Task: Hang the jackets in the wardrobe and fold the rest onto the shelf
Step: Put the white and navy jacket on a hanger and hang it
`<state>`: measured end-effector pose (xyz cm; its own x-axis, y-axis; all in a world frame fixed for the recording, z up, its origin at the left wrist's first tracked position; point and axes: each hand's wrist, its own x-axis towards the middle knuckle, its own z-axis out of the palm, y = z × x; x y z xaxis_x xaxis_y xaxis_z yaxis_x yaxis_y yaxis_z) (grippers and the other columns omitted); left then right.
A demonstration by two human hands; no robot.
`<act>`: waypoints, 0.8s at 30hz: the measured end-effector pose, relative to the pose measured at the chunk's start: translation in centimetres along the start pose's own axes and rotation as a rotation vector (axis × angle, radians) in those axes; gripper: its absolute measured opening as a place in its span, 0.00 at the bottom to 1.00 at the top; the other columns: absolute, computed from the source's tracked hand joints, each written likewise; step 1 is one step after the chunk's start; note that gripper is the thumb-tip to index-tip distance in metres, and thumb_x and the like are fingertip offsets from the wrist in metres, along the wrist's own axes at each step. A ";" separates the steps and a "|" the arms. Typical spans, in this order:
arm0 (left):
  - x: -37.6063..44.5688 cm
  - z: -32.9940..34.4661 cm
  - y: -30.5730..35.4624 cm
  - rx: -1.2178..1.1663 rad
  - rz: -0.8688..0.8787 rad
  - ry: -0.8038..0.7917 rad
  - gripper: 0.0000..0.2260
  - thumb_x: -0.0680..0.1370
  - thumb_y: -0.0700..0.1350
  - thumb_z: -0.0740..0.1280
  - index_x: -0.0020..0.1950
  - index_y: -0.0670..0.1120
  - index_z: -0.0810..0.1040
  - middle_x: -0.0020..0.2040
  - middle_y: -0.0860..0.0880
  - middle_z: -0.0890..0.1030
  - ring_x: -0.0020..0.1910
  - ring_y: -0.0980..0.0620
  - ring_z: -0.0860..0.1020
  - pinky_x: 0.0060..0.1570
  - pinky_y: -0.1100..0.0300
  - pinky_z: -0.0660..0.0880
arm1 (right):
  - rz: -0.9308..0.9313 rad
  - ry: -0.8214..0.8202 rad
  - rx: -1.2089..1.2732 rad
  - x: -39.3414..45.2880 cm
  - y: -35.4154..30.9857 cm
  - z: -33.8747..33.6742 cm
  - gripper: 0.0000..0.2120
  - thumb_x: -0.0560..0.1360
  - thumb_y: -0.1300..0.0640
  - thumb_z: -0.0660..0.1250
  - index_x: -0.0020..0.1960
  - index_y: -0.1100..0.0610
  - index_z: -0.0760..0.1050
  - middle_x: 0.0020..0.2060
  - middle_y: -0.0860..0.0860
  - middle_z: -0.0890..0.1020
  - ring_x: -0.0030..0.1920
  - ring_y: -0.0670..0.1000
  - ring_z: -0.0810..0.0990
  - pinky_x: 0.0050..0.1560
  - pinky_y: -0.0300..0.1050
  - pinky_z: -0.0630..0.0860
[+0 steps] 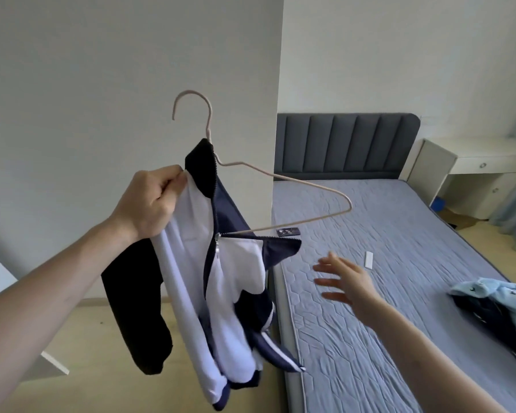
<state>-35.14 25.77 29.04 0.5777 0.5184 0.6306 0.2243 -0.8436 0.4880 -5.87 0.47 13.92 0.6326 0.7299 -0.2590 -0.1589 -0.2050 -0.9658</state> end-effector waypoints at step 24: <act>0.4 -3.0 -0.6 0.206 -0.073 -0.141 0.20 0.81 0.56 0.58 0.35 0.46 0.64 0.27 0.52 0.66 0.29 0.51 0.64 0.33 0.53 0.62 | -0.472 0.042 -0.407 2.6 -1.1 3.1 0.06 0.82 0.59 0.69 0.48 0.51 0.84 0.36 0.49 0.87 0.39 0.53 0.87 0.33 0.54 0.84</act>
<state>-37.40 26.90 30.82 0.6544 0.5667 0.5006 0.4163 -0.8227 0.3871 -6.39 4.58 14.30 0.5952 0.7776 0.2028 0.4410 -0.1051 -0.8913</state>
